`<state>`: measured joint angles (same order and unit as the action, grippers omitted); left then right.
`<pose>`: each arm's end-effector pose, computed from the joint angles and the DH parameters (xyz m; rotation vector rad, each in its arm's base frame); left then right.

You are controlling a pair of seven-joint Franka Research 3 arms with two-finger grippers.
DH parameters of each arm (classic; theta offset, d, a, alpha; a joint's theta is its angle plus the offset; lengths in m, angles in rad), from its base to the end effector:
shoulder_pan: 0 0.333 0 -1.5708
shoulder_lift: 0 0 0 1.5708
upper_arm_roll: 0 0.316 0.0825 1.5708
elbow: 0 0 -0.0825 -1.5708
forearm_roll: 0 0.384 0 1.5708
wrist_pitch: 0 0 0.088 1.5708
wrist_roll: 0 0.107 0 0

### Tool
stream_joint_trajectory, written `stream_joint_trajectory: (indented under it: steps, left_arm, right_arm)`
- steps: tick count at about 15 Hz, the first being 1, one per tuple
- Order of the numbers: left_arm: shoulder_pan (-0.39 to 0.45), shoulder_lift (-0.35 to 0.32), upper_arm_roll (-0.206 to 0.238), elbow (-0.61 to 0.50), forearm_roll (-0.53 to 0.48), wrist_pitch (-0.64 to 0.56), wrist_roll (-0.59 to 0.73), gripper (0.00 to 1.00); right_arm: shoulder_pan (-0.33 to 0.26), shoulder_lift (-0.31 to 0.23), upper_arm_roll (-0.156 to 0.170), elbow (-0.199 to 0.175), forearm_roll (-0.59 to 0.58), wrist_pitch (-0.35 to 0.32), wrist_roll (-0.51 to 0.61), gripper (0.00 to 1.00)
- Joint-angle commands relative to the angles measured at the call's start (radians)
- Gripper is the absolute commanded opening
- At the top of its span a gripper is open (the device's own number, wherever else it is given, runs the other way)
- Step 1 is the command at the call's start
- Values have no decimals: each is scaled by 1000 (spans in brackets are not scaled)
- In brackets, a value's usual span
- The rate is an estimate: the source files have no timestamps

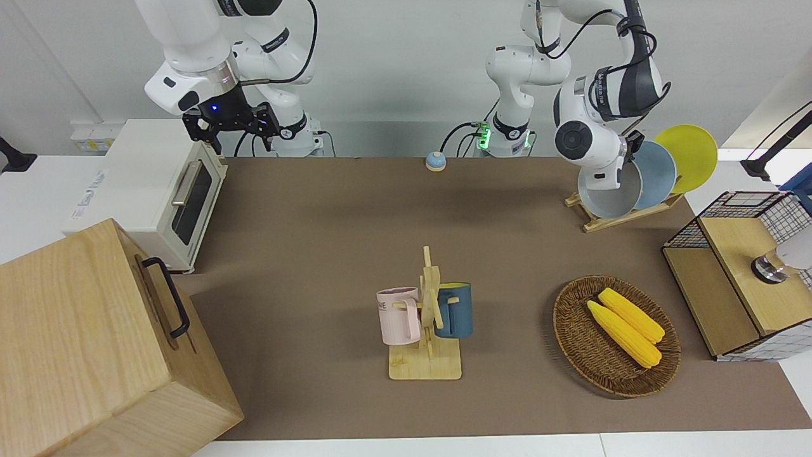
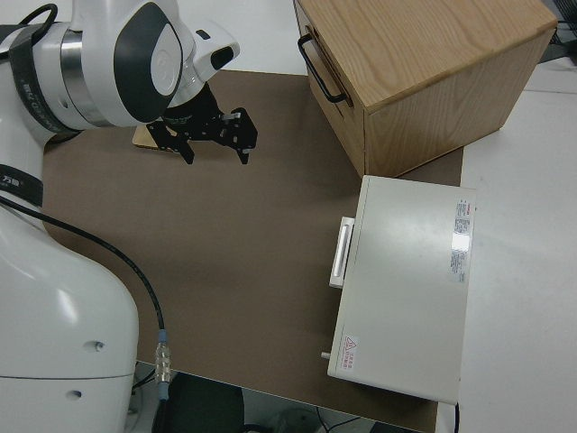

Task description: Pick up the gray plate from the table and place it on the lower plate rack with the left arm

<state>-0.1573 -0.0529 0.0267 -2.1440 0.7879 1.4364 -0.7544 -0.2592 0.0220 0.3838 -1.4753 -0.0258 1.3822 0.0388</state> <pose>0.4687 0.0228 0.4251 -2.0982 -0.4862 0.2631 0.5375 0.0615 0.6421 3.1075 0.1287 -0.1739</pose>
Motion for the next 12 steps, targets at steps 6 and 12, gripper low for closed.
stream_joint_trajectory:
  steps: [6,12]
  left_arm:
    - [-33,19,4,-28,28,6,-85,0]
    - [-34,24,-4,-39,13,7,-94,167]
  right_arm:
    - [-23,-2,21,7,-5,-11,12,983]
    - [-23,-2,20,7,-5,-11,12,983]
